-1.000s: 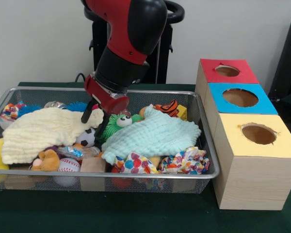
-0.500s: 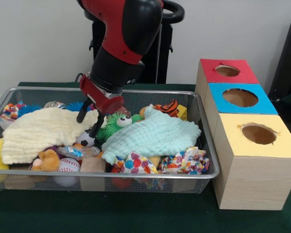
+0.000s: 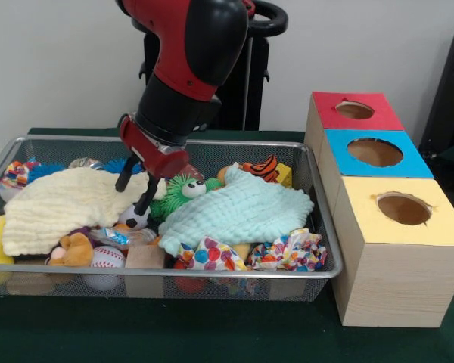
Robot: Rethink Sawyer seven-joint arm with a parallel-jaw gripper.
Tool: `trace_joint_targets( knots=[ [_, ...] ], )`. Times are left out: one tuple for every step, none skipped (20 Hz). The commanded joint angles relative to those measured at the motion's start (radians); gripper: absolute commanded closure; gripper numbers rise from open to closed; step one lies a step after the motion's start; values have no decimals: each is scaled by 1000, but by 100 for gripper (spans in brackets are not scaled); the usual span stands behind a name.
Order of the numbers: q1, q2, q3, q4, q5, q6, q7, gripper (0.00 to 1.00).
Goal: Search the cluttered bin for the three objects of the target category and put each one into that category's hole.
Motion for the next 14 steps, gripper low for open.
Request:
trace_joint_targets(
  knots=[
    [-15, 51, 90, -105, 48, 56, 198, 0],
    [-10, 59, 84, -107, 52, 60, 201, 0],
    [-1, 71, 70, -115, 58, 70, 203, 0],
    [6, 78, 59, -119, 62, 81, 205, 0],
    [8, 78, 57, -122, 62, 84, 204, 0],
    [9, 79, 54, -124, 62, 87, 203, 0],
    [12, 76, 55, -122, 62, 91, 204, 0],
    [14, 72, 56, -121, 62, 94, 205, 0],
    [15, 66, 59, -120, 62, 96, 207, 0],
    [14, 64, 62, -121, 61, 96, 207, 0],
    [13, 66, 64, -127, 62, 97, 207, 0],
    [12, 69, 66, -133, 64, 98, 206, 0],
    [12, 75, 69, -138, 66, 92, 208, 0],
    [11, 77, 71, -138, 67, 89, 209, 0]
  ],
)
